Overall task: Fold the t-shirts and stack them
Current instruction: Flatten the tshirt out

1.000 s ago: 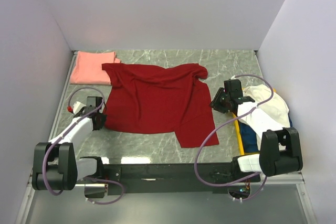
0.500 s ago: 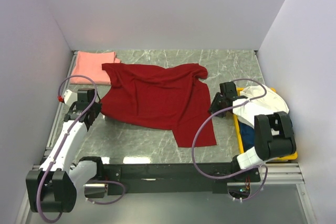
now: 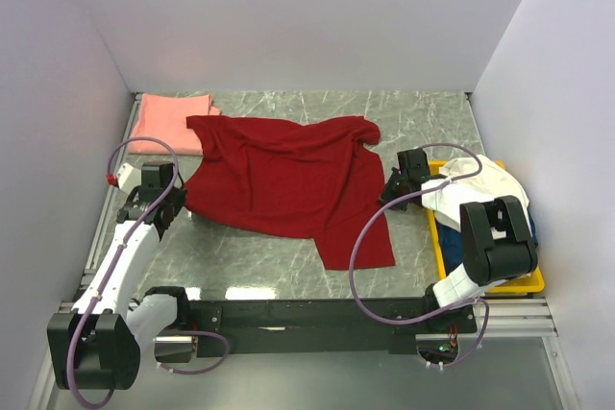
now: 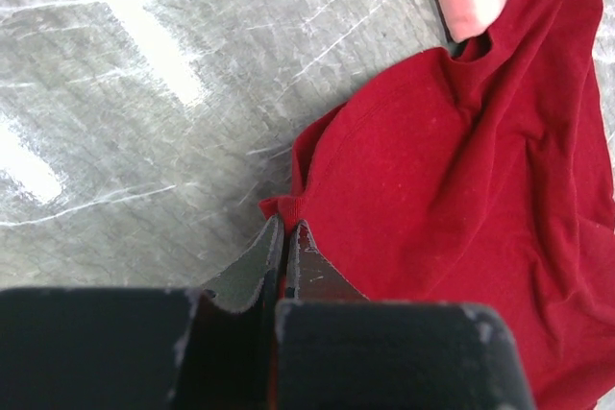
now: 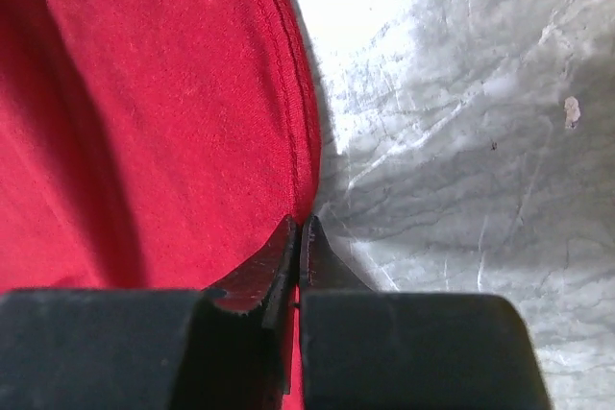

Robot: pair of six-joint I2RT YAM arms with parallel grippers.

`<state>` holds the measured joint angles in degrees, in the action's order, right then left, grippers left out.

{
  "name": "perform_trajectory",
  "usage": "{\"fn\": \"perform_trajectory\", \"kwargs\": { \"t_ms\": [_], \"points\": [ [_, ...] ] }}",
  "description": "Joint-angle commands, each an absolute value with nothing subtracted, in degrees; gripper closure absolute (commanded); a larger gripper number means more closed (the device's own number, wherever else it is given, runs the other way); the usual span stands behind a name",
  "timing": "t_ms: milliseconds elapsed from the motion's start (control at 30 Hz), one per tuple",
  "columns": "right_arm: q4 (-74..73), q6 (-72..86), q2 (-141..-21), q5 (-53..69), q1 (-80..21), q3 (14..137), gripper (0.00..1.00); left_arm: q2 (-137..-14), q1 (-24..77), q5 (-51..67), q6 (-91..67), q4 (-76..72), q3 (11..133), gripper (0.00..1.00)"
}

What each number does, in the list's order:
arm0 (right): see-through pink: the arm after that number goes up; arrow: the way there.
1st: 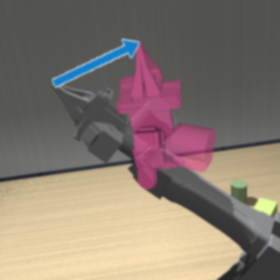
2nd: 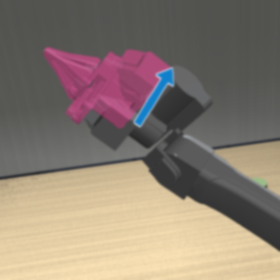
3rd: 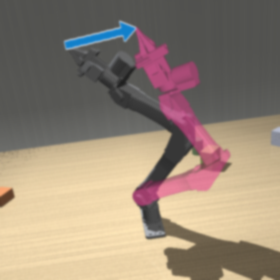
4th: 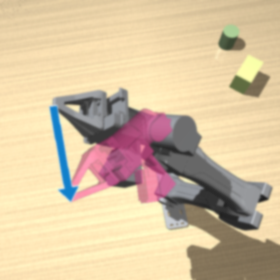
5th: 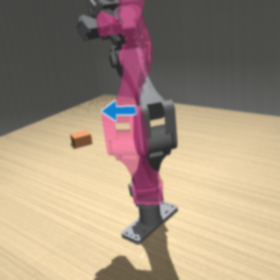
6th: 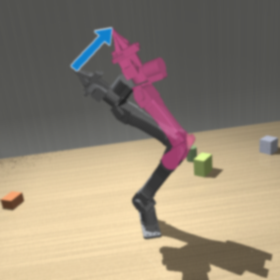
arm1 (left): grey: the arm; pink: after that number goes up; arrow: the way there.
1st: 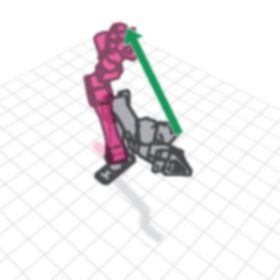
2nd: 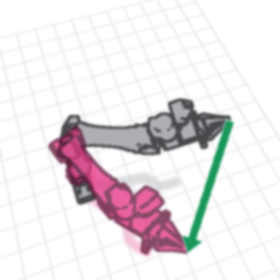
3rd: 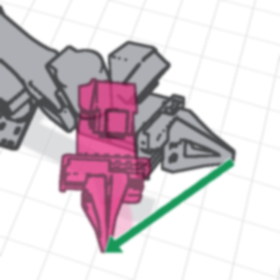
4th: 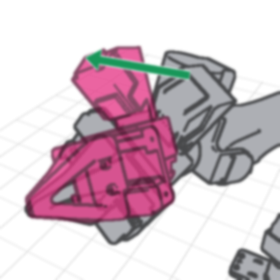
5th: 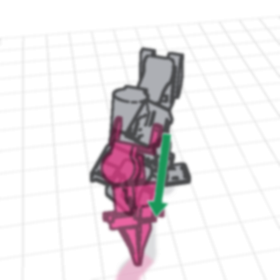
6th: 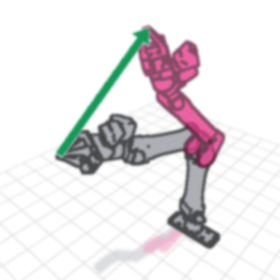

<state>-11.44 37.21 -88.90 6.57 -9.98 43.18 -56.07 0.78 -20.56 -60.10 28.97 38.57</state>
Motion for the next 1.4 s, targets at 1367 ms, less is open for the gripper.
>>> {"fn": "perform_trajectory", "kwargs": {
  "t_ms": [1367],
  "points": [
    [-29.1,36.2,-65.6,-0.2,-9.2,101.3,1.00,-62.3,0.6,-16.6,-42.6,14.6,89.3,0.99]
  ]
}}
